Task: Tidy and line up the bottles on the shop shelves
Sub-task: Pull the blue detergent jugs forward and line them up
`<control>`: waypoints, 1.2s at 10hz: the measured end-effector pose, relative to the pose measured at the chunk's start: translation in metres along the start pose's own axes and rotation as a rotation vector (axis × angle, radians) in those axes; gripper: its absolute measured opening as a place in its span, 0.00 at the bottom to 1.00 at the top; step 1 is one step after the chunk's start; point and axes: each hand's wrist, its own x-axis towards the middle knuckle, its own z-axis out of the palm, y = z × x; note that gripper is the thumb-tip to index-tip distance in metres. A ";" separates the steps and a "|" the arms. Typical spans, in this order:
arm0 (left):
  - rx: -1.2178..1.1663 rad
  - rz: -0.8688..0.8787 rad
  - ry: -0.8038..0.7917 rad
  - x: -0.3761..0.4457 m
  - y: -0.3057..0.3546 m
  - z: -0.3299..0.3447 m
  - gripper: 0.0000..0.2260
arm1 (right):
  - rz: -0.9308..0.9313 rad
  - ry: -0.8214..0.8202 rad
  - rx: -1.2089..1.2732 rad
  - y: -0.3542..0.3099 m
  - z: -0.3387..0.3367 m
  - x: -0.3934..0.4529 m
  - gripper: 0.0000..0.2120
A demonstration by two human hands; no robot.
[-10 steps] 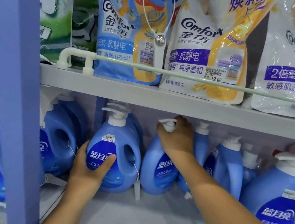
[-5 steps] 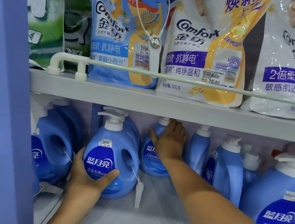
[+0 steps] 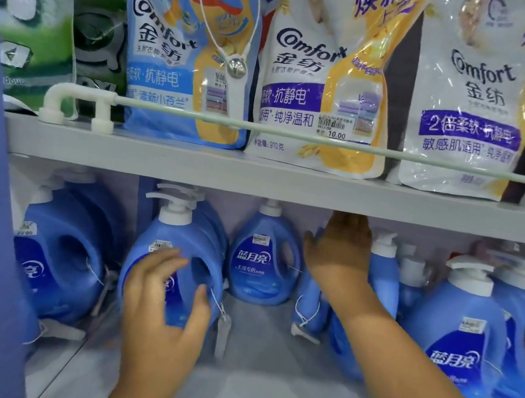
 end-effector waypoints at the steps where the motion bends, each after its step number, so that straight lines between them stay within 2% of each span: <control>1: -0.208 -0.068 -0.284 -0.014 0.032 0.036 0.13 | 0.201 -0.356 0.027 -0.010 0.009 0.000 0.42; 2: -0.248 -0.275 -0.469 -0.031 0.041 0.061 0.17 | 0.186 -0.366 0.139 -0.004 0.012 -0.008 0.31; 3: -0.197 -0.389 -0.563 -0.037 0.035 0.073 0.25 | 0.120 -0.344 0.188 0.023 -0.003 -0.023 0.30; 4: -0.160 -0.413 -0.609 -0.030 0.034 0.082 0.31 | 0.043 -0.411 0.145 0.031 -0.018 -0.034 0.40; 5: -0.199 -0.404 -0.722 -0.024 0.043 0.093 0.33 | -0.019 -0.501 0.184 0.036 -0.040 -0.046 0.55; 6: -0.201 -0.376 -0.748 -0.027 0.050 0.099 0.40 | -0.120 -0.536 0.279 0.040 -0.054 -0.056 0.55; 7: -0.067 -0.303 -0.639 -0.022 0.047 0.103 0.52 | -0.211 -0.596 0.511 0.049 -0.065 -0.062 0.49; 8: 0.138 -0.226 -0.536 -0.010 0.043 0.110 0.52 | -0.303 -0.425 0.712 0.055 -0.079 -0.074 0.33; 9: 0.246 -0.216 -0.469 0.002 0.037 0.121 0.50 | -0.230 0.130 0.873 0.071 -0.093 -0.081 0.21; 10: 0.309 -0.163 -0.417 0.008 0.025 0.126 0.46 | 0.095 0.265 0.966 0.083 -0.085 -0.092 0.20; 11: 0.350 -0.157 -0.369 0.013 0.016 0.132 0.44 | 0.332 0.061 0.958 0.081 -0.070 -0.088 0.28; 12: 0.375 -0.114 -0.334 0.016 0.007 0.137 0.41 | 0.382 -0.095 0.940 0.082 -0.063 -0.065 0.26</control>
